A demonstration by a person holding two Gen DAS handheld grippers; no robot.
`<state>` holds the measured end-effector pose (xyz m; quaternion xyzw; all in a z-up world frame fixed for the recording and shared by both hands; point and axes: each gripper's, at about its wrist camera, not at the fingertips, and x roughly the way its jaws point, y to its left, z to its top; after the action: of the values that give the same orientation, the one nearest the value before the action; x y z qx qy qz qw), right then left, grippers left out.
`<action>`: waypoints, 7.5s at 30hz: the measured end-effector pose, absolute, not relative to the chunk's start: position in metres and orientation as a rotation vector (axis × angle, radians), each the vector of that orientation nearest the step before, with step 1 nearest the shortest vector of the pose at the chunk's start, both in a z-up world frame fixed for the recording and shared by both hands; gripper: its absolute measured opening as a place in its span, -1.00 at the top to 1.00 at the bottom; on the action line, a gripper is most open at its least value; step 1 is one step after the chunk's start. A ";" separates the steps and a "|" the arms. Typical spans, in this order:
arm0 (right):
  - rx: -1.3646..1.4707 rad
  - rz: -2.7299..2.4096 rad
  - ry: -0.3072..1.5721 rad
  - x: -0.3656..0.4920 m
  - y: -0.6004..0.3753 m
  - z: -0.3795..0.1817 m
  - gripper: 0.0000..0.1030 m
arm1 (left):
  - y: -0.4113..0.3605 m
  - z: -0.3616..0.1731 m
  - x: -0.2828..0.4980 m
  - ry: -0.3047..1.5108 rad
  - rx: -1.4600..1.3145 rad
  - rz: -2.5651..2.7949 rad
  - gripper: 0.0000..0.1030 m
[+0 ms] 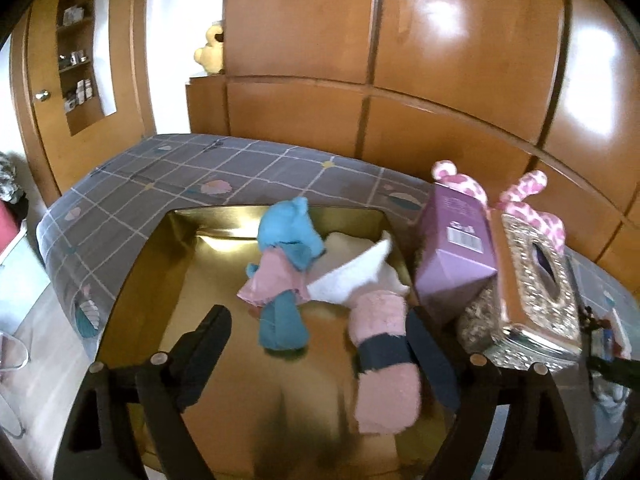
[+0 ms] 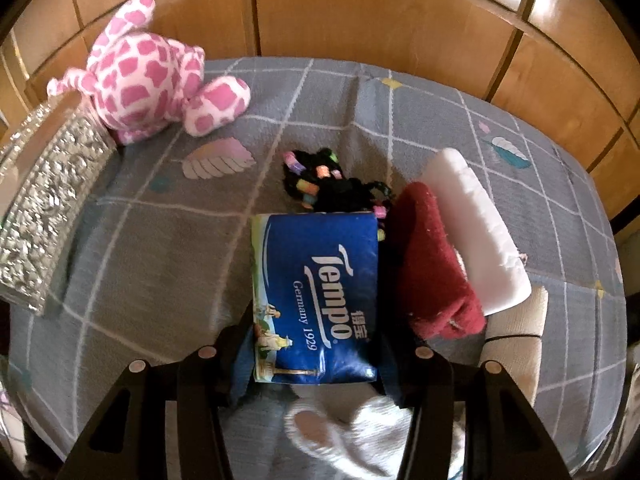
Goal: Organize soft objects
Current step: 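Open the left gripper to drop the teal bear into the gold tray, then carry the blue Tempo pack into the gold tray and open the right gripper, then move both grippers back toward the remaining items on the bedspread, then grasp the white blue-banded sock with the left gripper while the right gripper grasps the black hair ties, then carry the white sock over the gold tray while the right gripper holds the hair ties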
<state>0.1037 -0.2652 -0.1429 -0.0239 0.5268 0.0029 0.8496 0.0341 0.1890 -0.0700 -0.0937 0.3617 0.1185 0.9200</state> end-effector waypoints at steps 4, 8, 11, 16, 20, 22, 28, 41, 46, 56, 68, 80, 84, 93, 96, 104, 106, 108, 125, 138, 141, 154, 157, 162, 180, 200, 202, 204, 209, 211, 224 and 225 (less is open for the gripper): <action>0.019 0.019 1.071 0.097 -0.257 -0.134 -0.01 | 0.180 -0.066 0.026 0.735 -0.188 0.218 -0.73; 0.075 0.035 1.051 0.097 -0.248 -0.129 -0.01 | 0.175 -0.064 0.021 0.730 -0.187 0.199 -0.74; 0.149 0.029 1.034 0.103 -0.247 -0.123 -0.01 | 0.174 -0.064 0.018 0.733 -0.186 0.191 -0.74; 0.202 0.049 1.003 0.119 -0.236 -0.111 -0.01 | 0.172 -0.067 0.015 0.746 -0.189 0.183 -0.74; 0.193 0.081 0.967 0.127 -0.219 -0.095 -0.01 | 0.173 -0.071 0.014 0.754 -0.194 0.182 -0.74; 0.192 0.097 0.954 0.130 -0.210 -0.088 -0.01 | 0.175 -0.072 0.014 0.757 -0.198 0.184 -0.74; 0.166 0.175 0.901 0.138 -0.176 -0.061 -0.01 | 0.180 -0.074 0.013 0.761 -0.210 0.192 -0.74; 0.043 0.508 0.768 0.120 -0.054 -0.002 -0.01 | 0.201 -0.074 0.006 0.746 -0.255 0.242 -0.74; -0.025 0.658 0.786 0.100 0.000 -0.004 -0.01 | 0.239 -0.064 -0.004 0.700 -0.304 0.357 -0.74; -0.123 0.791 1.012 0.073 0.102 -0.082 -0.01 | 0.301 -0.061 -0.027 0.643 -0.393 0.517 -0.74; -0.148 0.771 1.133 0.073 0.123 -0.125 -0.13 | 0.308 -0.071 -0.029 0.658 -0.418 0.503 -0.74; -0.152 0.742 0.906 0.032 0.066 -0.075 -0.21 | 0.286 -0.065 -0.025 0.660 -0.367 0.450 -0.74; -0.141 0.674 0.851 0.031 0.030 -0.064 -0.21 | 0.268 -0.060 -0.024 0.659 -0.337 0.403 -0.74; -0.076 0.500 0.801 0.038 -0.058 -0.052 -0.21 | 0.223 -0.047 -0.022 0.656 -0.249 0.295 -0.74; -0.046 0.424 0.793 0.043 -0.093 -0.049 -0.21 | 0.208 -0.042 -0.021 0.647 -0.221 0.258 -0.74; 0.022 0.192 0.773 0.048 -0.194 -0.041 -0.21 | 0.164 -0.030 -0.016 0.638 -0.148 0.152 -0.74; 0.042 0.138 0.766 0.046 -0.219 -0.038 -0.21 | 0.155 -0.028 -0.014 0.637 -0.131 0.126 -0.74; 0.057 0.088 0.757 0.044 -0.240 -0.036 -0.21 | 0.141 -0.025 -0.012 0.637 -0.111 0.090 -0.74; 0.676 -0.379 0.524 -0.007 -0.465 -0.063 -0.25 | -0.025 -0.030 0.020 0.697 0.119 -0.342 -0.74; 0.726 -0.278 0.507 -0.007 -0.460 -0.063 -0.25 | -0.190 -0.074 0.021 0.713 0.415 -0.828 -0.63; 0.732 -0.266 0.509 -0.005 -0.461 -0.065 -0.25 | -0.227 -0.080 0.018 0.650 0.529 -0.913 -0.63; 0.797 -0.223 0.485 -0.008 -0.467 -0.068 -0.25 | -0.322 -0.140 0.029 0.695 0.811 -1.167 -0.09; 0.794 -0.224 0.499 -0.007 -0.467 -0.069 -0.25 | -0.324 -0.152 0.025 0.742 0.800 -1.187 0.05; 0.778 -0.218 0.528 -0.002 -0.465 -0.071 -0.25 | -0.286 -0.136 0.022 0.771 0.601 -1.123 0.05; 0.435 0.156 0.922 0.080 -0.339 -0.083 -0.09 | -0.118 -0.162 0.045 0.944 0.165 -0.640 0.05; 0.184 0.058 1.168 0.126 -0.297 -0.149 0.74 | -0.109 -0.158 0.038 0.925 0.116 -0.593 0.12; 0.190 0.067 1.187 0.122 -0.299 -0.163 0.73 | -0.106 -0.154 0.035 0.940 0.093 -0.599 0.12; 0.177 0.066 1.165 0.119 -0.300 -0.163 0.73 | -0.104 -0.152 0.031 0.937 0.098 -0.587 0.12; 0.135 0.083 1.116 0.112 -0.301 -0.165 0.68 | -0.102 -0.145 0.016 0.925 0.120 -0.586 0.12; 0.119 0.072 1.118 0.109 -0.300 -0.164 0.68 | -0.102 -0.138 0.011 0.897 0.137 -0.591 0.12; -0.056 0.053 1.071 0.107 -0.265 -0.162 0.68 | -0.047 -0.056 0.006 0.727 -0.028 -0.555 0.12; -0.063 0.048 1.066 0.106 -0.265 -0.162 0.68 | -0.038 -0.051 0.009 0.725 -0.056 -0.542 0.12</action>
<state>0.1059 -0.2646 -0.1618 -0.0299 0.5079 0.0230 0.8606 0.0094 -0.0375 -0.0514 -0.0270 0.3504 -0.2618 0.8989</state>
